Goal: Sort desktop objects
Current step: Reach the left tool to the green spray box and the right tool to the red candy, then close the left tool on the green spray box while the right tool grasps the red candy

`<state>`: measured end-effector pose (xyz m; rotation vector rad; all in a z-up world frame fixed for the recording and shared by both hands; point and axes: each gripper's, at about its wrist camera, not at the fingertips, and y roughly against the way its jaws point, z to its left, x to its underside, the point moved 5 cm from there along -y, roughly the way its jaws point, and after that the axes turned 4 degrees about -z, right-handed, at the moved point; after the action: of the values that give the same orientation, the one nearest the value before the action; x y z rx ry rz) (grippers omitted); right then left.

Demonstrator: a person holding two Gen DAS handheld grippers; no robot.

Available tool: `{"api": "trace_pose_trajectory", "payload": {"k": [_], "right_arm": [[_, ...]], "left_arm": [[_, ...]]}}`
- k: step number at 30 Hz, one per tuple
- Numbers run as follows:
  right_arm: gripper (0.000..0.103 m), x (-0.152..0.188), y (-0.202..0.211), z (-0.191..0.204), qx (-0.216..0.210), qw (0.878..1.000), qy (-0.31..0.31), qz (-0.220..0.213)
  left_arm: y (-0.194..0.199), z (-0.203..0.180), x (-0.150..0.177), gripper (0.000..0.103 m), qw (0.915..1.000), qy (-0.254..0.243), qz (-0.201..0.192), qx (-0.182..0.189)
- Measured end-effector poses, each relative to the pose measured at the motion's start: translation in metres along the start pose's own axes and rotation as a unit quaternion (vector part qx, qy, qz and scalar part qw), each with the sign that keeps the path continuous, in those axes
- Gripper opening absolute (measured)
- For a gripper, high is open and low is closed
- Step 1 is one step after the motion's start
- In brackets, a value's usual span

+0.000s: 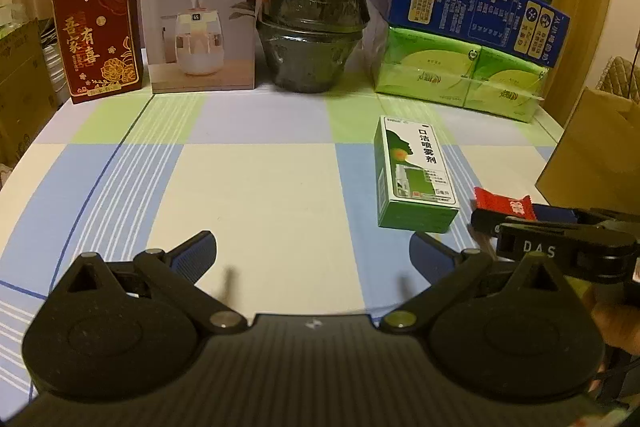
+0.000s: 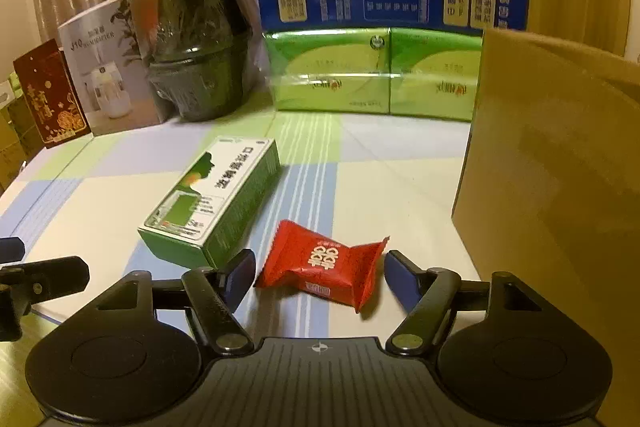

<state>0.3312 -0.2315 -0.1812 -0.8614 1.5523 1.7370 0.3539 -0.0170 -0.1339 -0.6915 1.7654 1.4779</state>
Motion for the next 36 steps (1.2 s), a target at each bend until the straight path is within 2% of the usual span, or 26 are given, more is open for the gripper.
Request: {"api": "trace_pose_trajectory", "payload": {"k": [6,8,14,21,26,31,36], "right_arm": [[0.062,-0.002,-0.003,-0.003,0.0,1.0,-0.012,-0.002],[0.054,-0.002,-0.002,-0.002,0.002,1.0,-0.008,-0.003],[0.045,-0.002,-0.001,-0.001,0.002,1.0,-0.001,-0.002],[0.044,-0.002,0.002,-0.004,0.006,1.0,-0.002,-0.004],[0.044,-0.003,0.003,-0.01,0.01,1.0,-0.008,-0.002],[0.044,-0.003,0.004,-0.016,0.013,1.0,-0.018,0.0],[0.044,-0.004,0.004,-0.023,0.016,0.999,-0.032,0.001]], "left_arm": [[-0.003,-0.002,-0.001,0.101,1.0,0.002,0.001,0.005],[-0.004,-0.003,0.0,0.101,1.0,-0.001,0.003,0.005],[-0.005,-0.006,0.002,0.101,0.9999,-0.004,0.004,0.009],[-0.012,-0.015,-0.005,0.1,0.9995,-0.016,-0.006,0.027],[-0.019,-0.029,-0.015,0.093,0.9986,-0.027,-0.014,0.044],[-0.031,-0.051,-0.023,0.09,0.9972,-0.037,-0.023,0.061],[-0.048,-0.061,-0.021,0.078,0.9975,-0.021,-0.021,0.063]]}}
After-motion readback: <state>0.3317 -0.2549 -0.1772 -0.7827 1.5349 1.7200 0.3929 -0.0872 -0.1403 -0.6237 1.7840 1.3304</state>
